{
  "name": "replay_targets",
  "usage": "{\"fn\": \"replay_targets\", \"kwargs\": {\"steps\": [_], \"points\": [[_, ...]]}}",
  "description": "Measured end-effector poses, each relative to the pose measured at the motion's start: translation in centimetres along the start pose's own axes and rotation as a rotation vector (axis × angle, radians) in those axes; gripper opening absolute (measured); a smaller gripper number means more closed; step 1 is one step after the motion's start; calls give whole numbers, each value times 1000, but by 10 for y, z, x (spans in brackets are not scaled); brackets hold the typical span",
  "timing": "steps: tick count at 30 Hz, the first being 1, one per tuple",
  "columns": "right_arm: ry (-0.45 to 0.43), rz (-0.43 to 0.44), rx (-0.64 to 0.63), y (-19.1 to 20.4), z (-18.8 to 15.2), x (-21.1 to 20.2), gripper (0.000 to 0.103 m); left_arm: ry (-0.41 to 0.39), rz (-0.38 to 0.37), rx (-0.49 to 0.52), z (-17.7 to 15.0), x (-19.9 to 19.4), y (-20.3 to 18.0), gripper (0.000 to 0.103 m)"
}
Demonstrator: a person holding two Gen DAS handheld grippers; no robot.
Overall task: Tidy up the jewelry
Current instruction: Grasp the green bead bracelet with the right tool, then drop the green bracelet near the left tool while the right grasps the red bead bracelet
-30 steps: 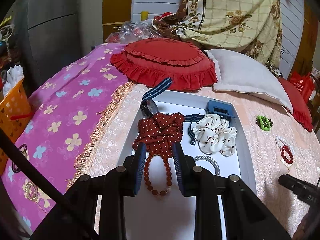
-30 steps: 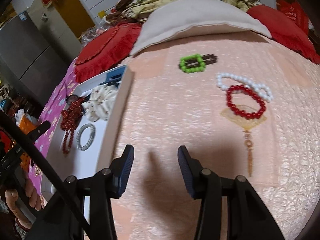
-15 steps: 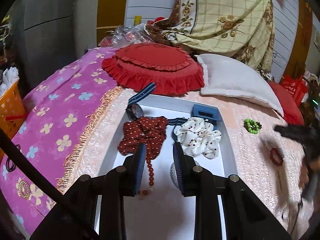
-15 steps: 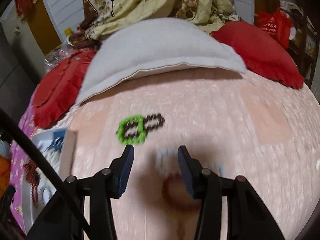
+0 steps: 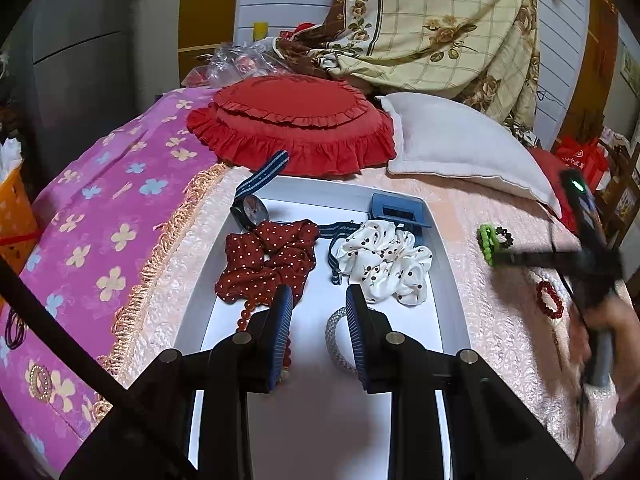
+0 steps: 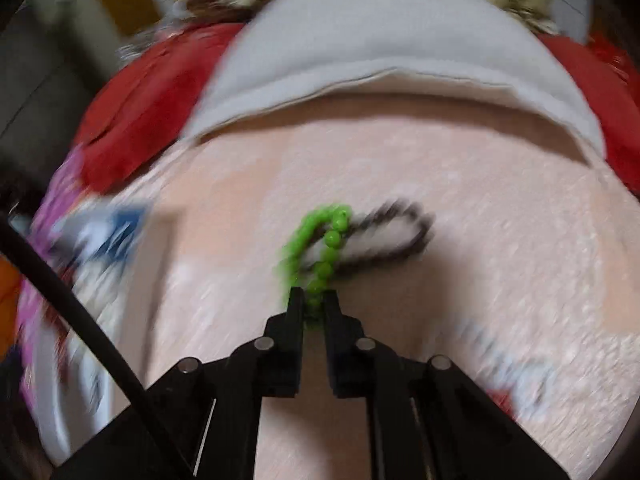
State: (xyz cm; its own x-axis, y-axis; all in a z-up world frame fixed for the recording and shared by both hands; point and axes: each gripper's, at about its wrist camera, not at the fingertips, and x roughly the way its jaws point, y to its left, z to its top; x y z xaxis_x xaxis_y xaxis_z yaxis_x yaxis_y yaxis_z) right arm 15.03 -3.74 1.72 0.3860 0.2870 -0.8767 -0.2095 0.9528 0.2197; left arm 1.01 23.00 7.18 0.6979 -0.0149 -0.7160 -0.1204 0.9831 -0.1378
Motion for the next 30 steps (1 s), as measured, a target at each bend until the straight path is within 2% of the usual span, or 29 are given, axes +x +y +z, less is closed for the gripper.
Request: {"fn": "replay_targets", "kwargs": {"steps": [4, 7, 9, 10, 11, 13, 18, 21, 24, 30], "points": [[102, 129, -93, 23, -71, -23, 9, -1, 8, 0, -2, -2, 0, 16], [118, 135, -128, 24, -115, -47, 10, -3, -10, 5, -5, -6, -4, 16], [105, 105, -118, 15, -137, -65, 25, -5, -29, 18, -7, -12, -11, 16], [87, 86, -102, 7, -145, -74, 41, -4, -47, 22, -9, -15, -16, 16], [44, 58, -78, -4, -154, -88, 50, -1, -70, 25, -11, -19, -20, 16], [-9, 28, -41, -22, -163, -104, 50, 13, -127, 33, -14, -28, -35, 16], [-94, 5, 95, -78, -163, -123, 50, 90, -245, 116, -29, -40, -93, 16], [-147, -11, 137, -97, -144, -116, 50, 127, -260, 197, -45, -39, -132, 16], [-177, -31, 160, -105, -120, -100, 50, 182, -275, 224, -55, -26, -157, 16], [-175, -59, 196, -109, -88, -62, 48, 260, -236, 216, -60, -2, -164, 16]]}}
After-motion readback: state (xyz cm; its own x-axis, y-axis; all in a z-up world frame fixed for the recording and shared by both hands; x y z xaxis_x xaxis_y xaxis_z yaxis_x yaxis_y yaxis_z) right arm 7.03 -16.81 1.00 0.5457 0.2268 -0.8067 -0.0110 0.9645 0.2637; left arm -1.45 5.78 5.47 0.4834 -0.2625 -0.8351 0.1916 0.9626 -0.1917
